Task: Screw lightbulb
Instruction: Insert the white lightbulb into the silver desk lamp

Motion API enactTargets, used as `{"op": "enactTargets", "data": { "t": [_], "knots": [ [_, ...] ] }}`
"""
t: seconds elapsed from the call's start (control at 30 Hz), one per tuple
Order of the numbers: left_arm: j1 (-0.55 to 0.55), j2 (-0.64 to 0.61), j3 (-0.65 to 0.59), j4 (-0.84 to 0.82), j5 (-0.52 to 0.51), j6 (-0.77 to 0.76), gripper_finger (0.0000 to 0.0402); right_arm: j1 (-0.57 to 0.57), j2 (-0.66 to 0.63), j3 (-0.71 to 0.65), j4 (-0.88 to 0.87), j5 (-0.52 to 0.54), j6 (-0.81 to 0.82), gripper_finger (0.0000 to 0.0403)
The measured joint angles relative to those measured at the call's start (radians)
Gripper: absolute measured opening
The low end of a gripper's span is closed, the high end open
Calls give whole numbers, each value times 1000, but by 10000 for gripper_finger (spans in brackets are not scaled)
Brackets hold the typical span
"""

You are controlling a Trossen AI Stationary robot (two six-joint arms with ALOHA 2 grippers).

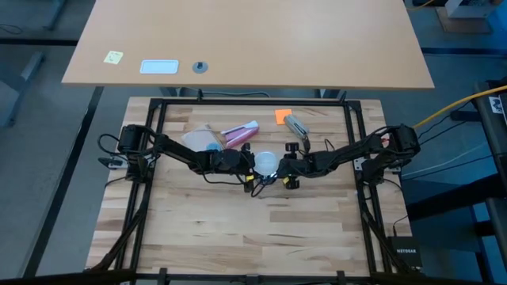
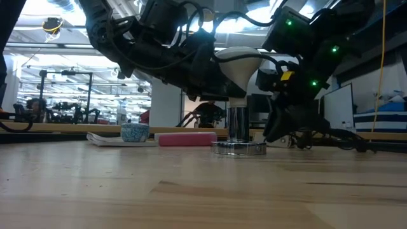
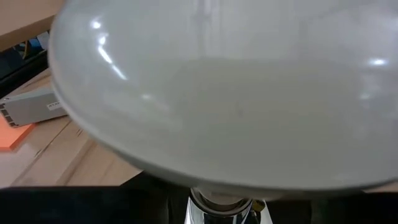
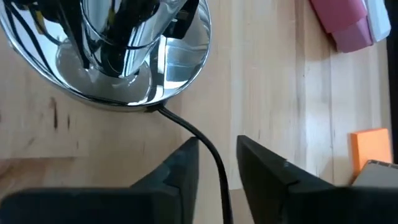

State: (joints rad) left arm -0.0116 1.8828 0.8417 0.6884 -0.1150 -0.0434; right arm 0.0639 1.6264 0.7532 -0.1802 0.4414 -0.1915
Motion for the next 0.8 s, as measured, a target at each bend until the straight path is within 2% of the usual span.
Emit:
{"op": "enactTargets", "data": {
  "t": [0.17, 0.3, 0.43, 0.57, 0.8],
  "knots": [
    [0, 0, 0, 0, 0, 0, 150, 0, 0, 1, 3, -9, 79, 137],
    [-1, 1, 0, 0, 0, -4, 150, 0, -1, 18, -27, -78, 104, 133],
    [-2, 2, 0, 0, 1, -6, 150, 0, -1, 86, -187, -125, 112, 125],
    [-1, 2, 0, 2, 4, -7, 150, 0, -2, 163, -397, -119, 112, 118],
    [0, 3, 1, 8, 4, -13, 150, 2, -3, 213, -624, -94, 123, 117]
  ]
}}
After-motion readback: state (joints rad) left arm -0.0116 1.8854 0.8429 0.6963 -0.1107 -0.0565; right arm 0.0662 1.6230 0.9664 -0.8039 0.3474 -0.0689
